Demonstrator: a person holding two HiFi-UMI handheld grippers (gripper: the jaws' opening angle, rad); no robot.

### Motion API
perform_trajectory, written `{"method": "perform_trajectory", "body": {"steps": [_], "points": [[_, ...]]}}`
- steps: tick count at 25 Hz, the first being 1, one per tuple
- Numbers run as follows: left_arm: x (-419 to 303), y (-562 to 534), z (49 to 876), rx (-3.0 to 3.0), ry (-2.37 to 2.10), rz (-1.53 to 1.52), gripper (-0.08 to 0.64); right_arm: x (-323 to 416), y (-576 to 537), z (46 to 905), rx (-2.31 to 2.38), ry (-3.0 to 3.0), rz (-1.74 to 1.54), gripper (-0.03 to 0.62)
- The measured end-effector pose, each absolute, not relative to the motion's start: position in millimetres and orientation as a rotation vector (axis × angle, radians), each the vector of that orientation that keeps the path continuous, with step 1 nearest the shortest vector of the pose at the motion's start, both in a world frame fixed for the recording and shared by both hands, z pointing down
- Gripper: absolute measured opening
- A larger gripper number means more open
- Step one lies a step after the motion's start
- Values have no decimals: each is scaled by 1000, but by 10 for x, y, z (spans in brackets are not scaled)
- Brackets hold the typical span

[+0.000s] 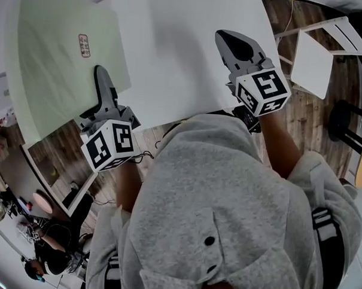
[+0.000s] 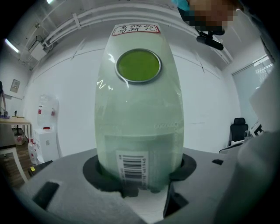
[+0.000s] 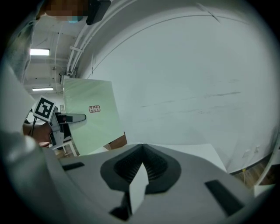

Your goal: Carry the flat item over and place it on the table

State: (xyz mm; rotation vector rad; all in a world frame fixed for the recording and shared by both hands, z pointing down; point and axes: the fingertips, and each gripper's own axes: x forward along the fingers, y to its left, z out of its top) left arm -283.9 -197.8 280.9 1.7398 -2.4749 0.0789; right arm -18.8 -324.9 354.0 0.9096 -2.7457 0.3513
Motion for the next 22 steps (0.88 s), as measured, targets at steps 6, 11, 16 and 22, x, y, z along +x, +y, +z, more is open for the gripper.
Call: {"method": "perform_trajectory", "body": {"steps": [6,11,16,22], "points": [[-2872,-2061,2757,1734,-2480,113,278,-192,-3250,3615,889,-2756,416,26],[-2881,-2216,2750,1729,-2478,127,276,-156,-3362,3715,893,-2749,450,25],[-2912,-2272,2775,1726,-2481,124,276,-112,-3362,3743,902,-2743,458,26],[-3069,-2455,2792,1737,-2473,112,276,-161,-3430,3736,932,-2718,447,25]]}}
